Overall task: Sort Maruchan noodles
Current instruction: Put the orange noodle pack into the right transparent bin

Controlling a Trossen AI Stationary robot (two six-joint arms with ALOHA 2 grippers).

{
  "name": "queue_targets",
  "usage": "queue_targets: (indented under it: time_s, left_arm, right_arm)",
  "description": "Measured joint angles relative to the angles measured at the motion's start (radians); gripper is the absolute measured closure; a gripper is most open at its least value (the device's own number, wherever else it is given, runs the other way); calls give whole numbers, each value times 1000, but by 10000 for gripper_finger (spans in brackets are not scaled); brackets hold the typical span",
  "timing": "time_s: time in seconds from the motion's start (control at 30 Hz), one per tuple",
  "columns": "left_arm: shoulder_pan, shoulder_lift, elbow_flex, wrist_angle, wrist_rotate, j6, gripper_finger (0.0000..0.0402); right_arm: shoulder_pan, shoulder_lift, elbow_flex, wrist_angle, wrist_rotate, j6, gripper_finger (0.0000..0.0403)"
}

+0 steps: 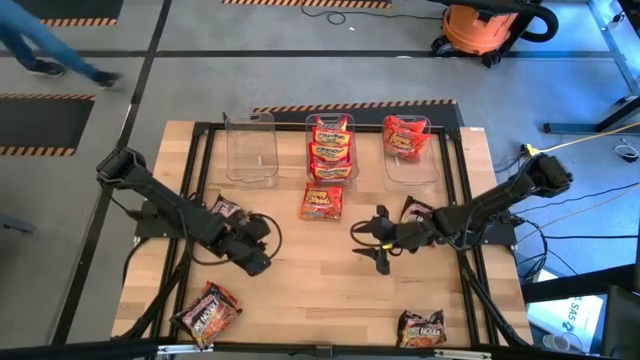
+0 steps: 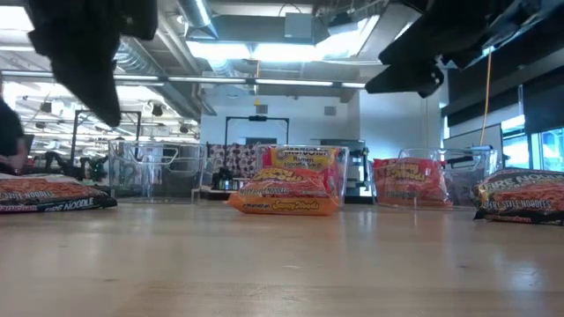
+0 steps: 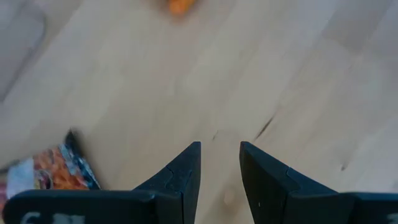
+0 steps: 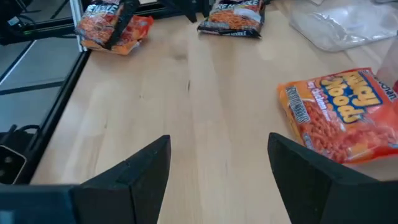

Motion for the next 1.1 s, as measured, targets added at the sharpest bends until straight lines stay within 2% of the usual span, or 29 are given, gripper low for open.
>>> queue_targets:
  time_s: [0.23, 0.33, 0.5, 0.73, 0.9, 1.1]
  left_arm:
    - [-11, 4, -57, 124, -2, 22, 296]
    - [-10, 4, -78, 261, -45, 90, 296]
    - [9, 4, -124, 538, -58, 260, 296]
    - [61, 8, -188, 700, -153, 326, 296]
    - [134, 91, -210, 870, -231, 364, 296]
    - [274, 276, -201, 1102, -221, 448, 296]
  right_arm:
    - [24, 0, -2, 0, 22, 7, 155]
    - [24, 0, -2, 0, 24, 7, 155]
    - [24, 0, -2, 0, 39, 7, 155]
    - [23, 0, -2, -1, 71, 7, 155]
    - [23, 9, -2, -1, 161, 7, 155]
    - [23, 49, -1, 3, 180, 7, 155]
